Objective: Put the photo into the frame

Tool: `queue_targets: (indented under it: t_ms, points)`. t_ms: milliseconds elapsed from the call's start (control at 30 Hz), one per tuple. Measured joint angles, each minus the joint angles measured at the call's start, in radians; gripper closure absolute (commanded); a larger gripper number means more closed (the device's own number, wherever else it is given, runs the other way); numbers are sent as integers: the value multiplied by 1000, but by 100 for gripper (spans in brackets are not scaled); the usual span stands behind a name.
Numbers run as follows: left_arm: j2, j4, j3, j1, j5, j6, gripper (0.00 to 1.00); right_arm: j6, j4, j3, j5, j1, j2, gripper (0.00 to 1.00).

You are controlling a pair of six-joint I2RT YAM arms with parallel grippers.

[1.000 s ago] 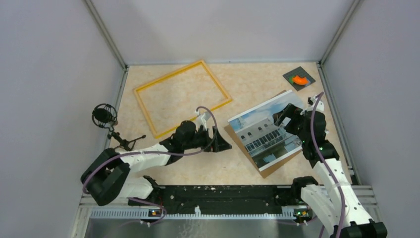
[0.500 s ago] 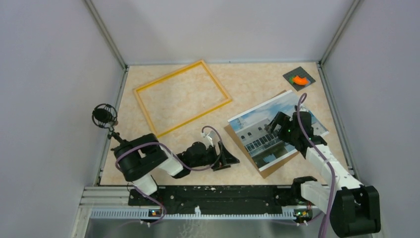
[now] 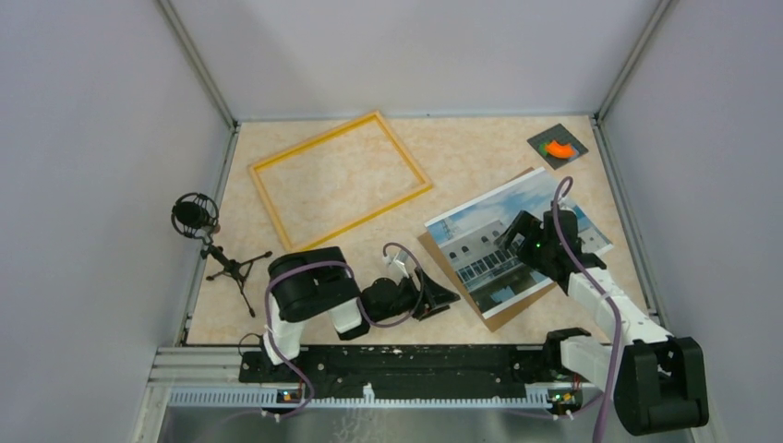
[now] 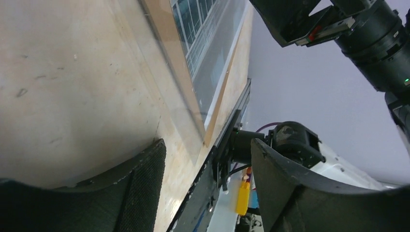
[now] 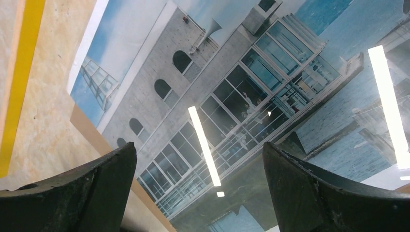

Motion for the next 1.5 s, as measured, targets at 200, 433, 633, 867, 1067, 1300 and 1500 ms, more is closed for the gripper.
queue_targets:
  t_ms: [200, 433, 633, 867, 1067, 1300, 1500]
  points:
    - [90, 61, 55, -29, -64, -38, 41, -5, -8, 0, 11, 0, -61, 1]
    - [90, -19, 102, -55, -117, -48, 47, -7, -11, 0, 23, 0, -181, 1]
    - [137, 45, 100, -57, -140, -77, 60, -7, -14, 0, 31, 0, -224, 1]
    - [162, 90, 72, -54, -174, -45, 90, -7, -43, 0, 31, 0, -236, 1]
    - [146, 95, 60, -11, -156, 13, 100, -10, -76, 1, 11, 0, -288, 1]
    - [-8, -5, 92, 32, -130, 151, 100, -35, -127, 15, 10, 0, -304, 1]
    - [-137, -85, 105, 43, -112, 256, 100, -51, -148, 38, 11, 0, -322, 1]
